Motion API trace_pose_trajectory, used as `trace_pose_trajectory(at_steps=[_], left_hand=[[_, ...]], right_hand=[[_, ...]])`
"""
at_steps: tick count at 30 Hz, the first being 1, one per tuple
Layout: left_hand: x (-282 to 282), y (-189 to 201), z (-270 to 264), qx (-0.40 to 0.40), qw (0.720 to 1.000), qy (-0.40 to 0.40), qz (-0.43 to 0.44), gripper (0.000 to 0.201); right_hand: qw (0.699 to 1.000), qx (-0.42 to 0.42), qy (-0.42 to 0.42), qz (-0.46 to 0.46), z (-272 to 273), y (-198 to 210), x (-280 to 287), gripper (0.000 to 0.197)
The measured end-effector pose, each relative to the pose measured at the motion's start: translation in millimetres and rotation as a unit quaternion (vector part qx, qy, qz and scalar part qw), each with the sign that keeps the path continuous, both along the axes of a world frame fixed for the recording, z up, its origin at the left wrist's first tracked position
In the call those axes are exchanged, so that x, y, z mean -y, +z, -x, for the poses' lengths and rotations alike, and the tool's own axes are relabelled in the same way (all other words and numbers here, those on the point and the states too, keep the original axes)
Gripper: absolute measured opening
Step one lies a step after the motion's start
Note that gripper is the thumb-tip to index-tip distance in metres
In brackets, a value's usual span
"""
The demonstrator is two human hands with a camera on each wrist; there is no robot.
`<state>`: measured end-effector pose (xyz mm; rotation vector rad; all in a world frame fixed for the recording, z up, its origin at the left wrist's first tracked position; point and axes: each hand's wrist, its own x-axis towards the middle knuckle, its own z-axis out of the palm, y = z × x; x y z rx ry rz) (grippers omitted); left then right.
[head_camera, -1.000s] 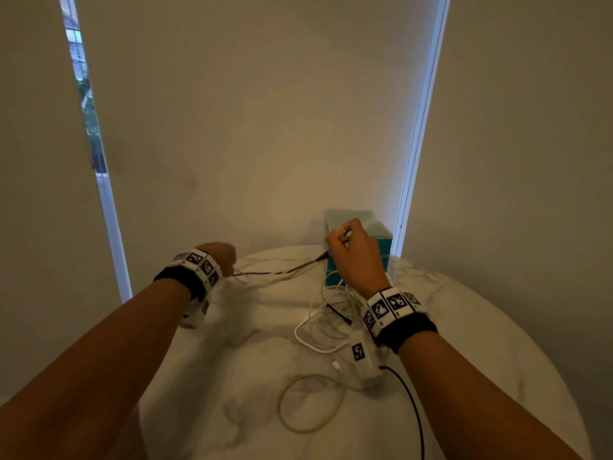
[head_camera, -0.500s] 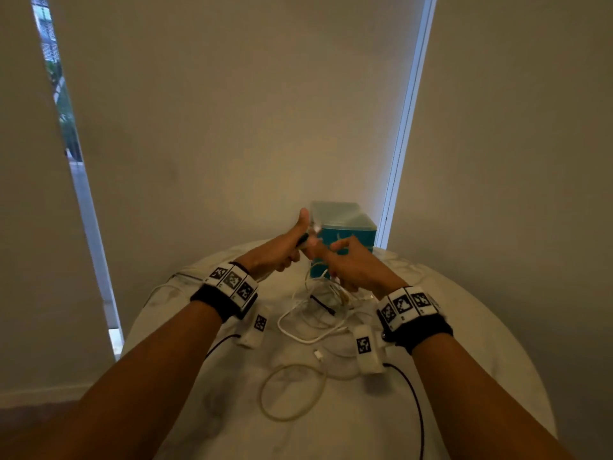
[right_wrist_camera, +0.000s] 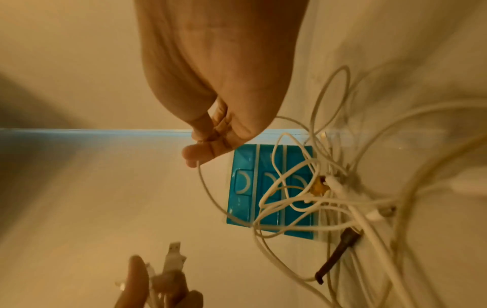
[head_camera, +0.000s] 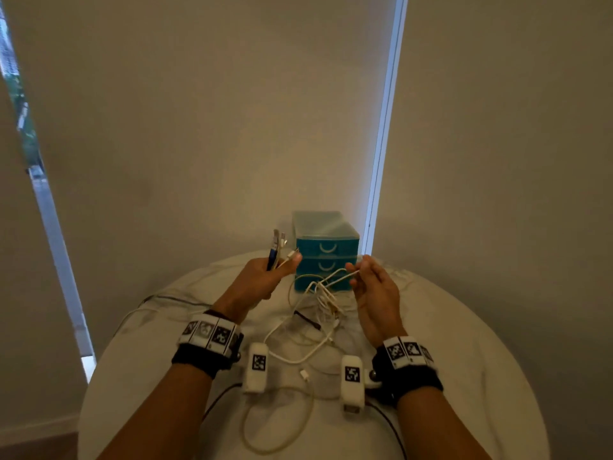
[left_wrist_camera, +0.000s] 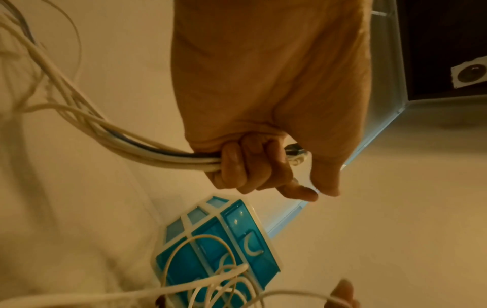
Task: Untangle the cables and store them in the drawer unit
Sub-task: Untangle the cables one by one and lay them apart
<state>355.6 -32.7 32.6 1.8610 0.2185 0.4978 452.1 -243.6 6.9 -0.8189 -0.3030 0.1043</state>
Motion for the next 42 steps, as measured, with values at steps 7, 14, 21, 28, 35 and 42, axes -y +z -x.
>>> trace_pose_trajectory(at_steps=[7, 14, 21, 28, 35, 42], left_hand=[[33, -11, 5, 0.024, 0.996, -0.071, -0.050, 0.012], [33, -18, -4, 0.096, 0.995, 0.022, -0.008, 0.027], [27, -12, 3, 0.158, 0.984, 0.078, -0.003, 0.018], [20, -12, 6, 0.213, 0.964, 0.154, 0.026, 0.021], [22, -13, 10, 0.024, 0.990, -0.083, -0.116, 0.024], [29, -14, 9, -0.025, 0.986, -0.071, -0.147, 0.036]], right_hand=[[0.999, 0.019, 0.027, -0.029, 12, 2, -10, 0.025], [0.997, 0.028, 0.069, 0.009, 22, 3, -5, 0.018], [0.985, -0.076, 0.151, 0.032, 15, -6, 1, 0.038], [0.980, -0.127, 0.145, 0.053, 9, -10, 3, 0.020], [0.993, -0.079, 0.081, -0.042, -11, 0, 20, 0.031], [0.985, 0.037, 0.060, 0.155, 1, 8, 9, 0.035]])
